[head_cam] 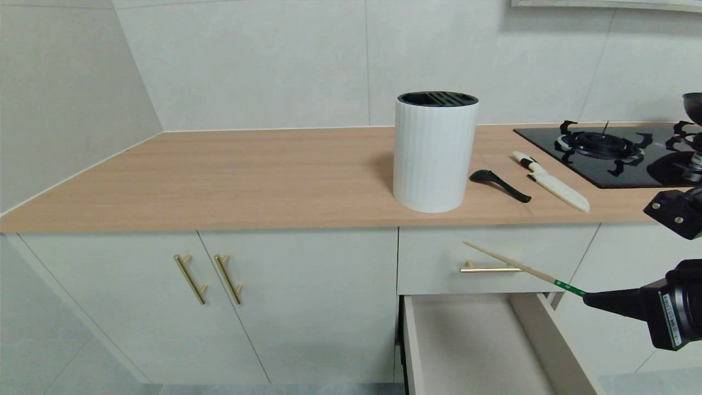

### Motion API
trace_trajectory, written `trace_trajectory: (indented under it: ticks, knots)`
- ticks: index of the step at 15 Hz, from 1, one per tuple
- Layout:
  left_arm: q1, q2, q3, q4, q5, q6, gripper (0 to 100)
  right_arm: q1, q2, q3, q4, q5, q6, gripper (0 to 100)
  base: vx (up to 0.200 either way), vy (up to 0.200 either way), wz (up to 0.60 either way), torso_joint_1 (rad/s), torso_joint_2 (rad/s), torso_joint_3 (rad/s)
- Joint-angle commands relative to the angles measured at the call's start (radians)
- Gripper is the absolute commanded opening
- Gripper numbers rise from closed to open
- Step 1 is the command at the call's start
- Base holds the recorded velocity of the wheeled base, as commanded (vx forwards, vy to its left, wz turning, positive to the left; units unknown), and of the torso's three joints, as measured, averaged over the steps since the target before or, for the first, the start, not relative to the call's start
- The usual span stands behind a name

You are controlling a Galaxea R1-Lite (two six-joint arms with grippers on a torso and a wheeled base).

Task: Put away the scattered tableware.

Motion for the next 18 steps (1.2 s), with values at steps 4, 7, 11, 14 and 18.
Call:
trace_trajectory:
  ticks: [4,7,11,14,18]
  knots:
    - [0.000,0.000,0.000,-0.001,0.000,0.000,100,0.000,0.010,0.001,-0.001,0.001,-0.002,0,0.000,0.000,0.00,-0.168,0.45,0.283]
    - [0.000,0.000,0.000,-0.001,0.000,0.000,100,0.000,0.030,0.006,-0.001,0.001,-0.002,0,0.000,0.000,0.00,-0.157,0.46,0.302]
    - [0.000,0.000,0.000,-0.001,0.000,0.000,100,0.000,0.055,0.007,-0.001,0.001,-0.002,0,0.000,0.000,0.00,-0.127,0.45,0.321]
    - [0.000,0.000,0.000,-0.001,0.000,0.000,100,0.000,0.073,0.009,-0.001,-0.001,0.000,0,0.000,0.000,0.00,-0.040,0.23,0.163]
    - [0.000,0.000,0.000,-0.001,0.000,0.000,100,0.000,0.079,0.013,-0.001,0.001,-0.002,0,0.000,0.000,0.00,-0.007,0.02,0.010]
